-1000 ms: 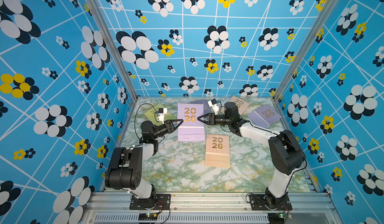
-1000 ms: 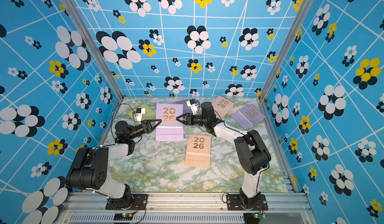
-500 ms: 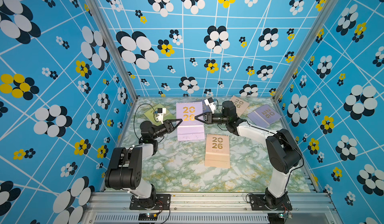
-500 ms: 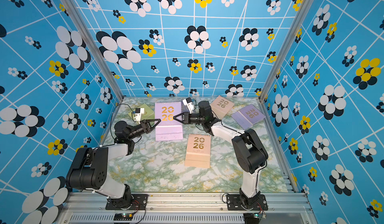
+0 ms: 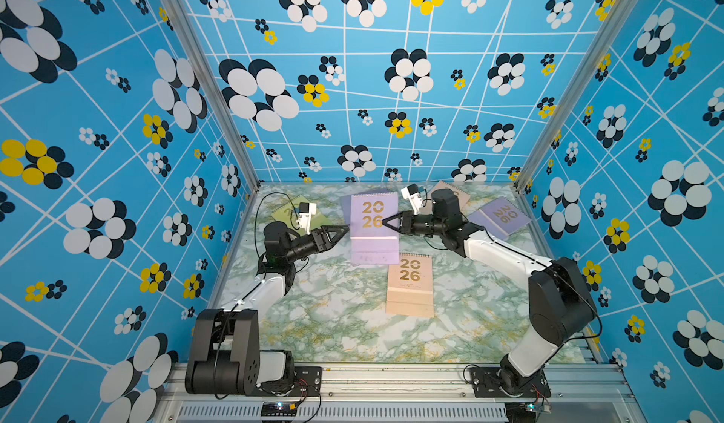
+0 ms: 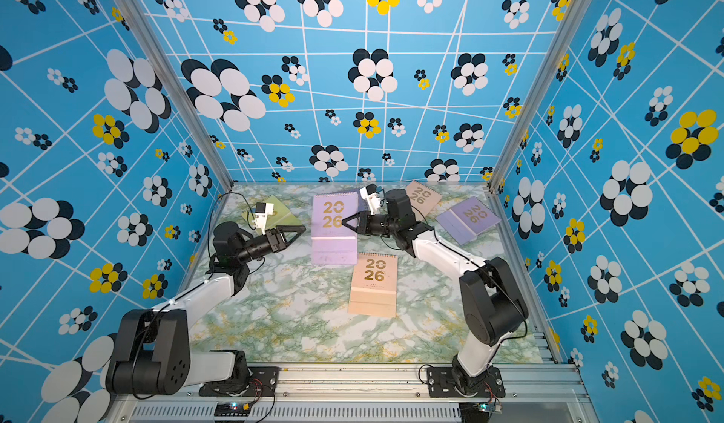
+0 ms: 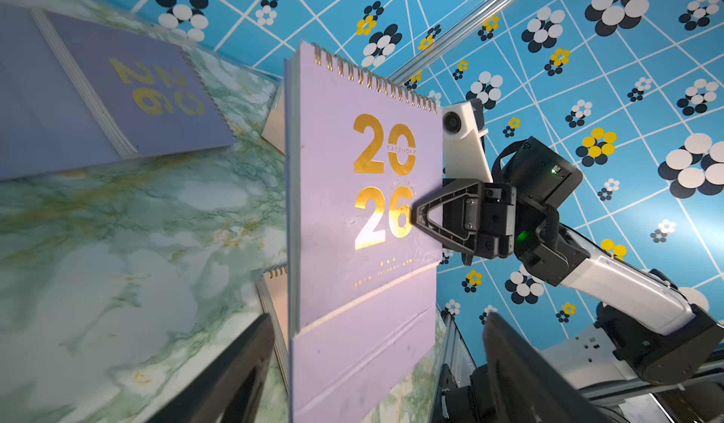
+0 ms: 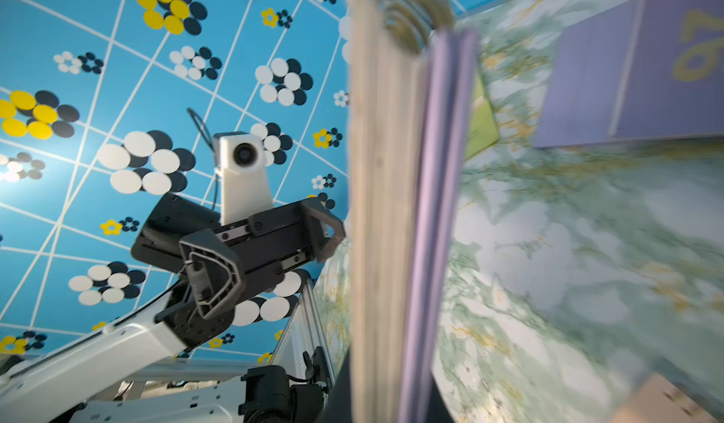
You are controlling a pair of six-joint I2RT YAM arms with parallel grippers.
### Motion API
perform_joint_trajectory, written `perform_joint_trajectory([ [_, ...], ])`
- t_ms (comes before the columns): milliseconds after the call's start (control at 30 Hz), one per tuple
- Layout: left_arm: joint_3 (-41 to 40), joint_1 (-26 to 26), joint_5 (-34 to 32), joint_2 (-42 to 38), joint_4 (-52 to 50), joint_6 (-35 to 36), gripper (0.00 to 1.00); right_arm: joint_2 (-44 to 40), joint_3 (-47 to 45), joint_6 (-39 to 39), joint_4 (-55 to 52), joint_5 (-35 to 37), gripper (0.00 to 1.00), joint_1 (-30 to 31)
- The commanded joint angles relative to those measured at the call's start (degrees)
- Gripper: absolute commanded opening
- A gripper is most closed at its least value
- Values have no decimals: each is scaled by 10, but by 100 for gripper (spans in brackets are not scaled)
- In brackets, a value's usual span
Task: Stack the calendars
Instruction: Place the calendar at the calendar.
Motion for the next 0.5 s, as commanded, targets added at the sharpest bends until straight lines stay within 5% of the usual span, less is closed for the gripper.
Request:
perform_joint_trajectory([
  [0, 35, -15, -60, -33, -160, 122, 91, -45, -33, -15, -74, 27, 0, -29],
  [200, 77, -63, -191, -62, -309, 223, 99, -98, -102, -14, -127, 13, 0, -42],
  [467, 102, -120, -241, -36, -338, 258, 99, -124, -198, 25, -67, -20, 0, -58],
])
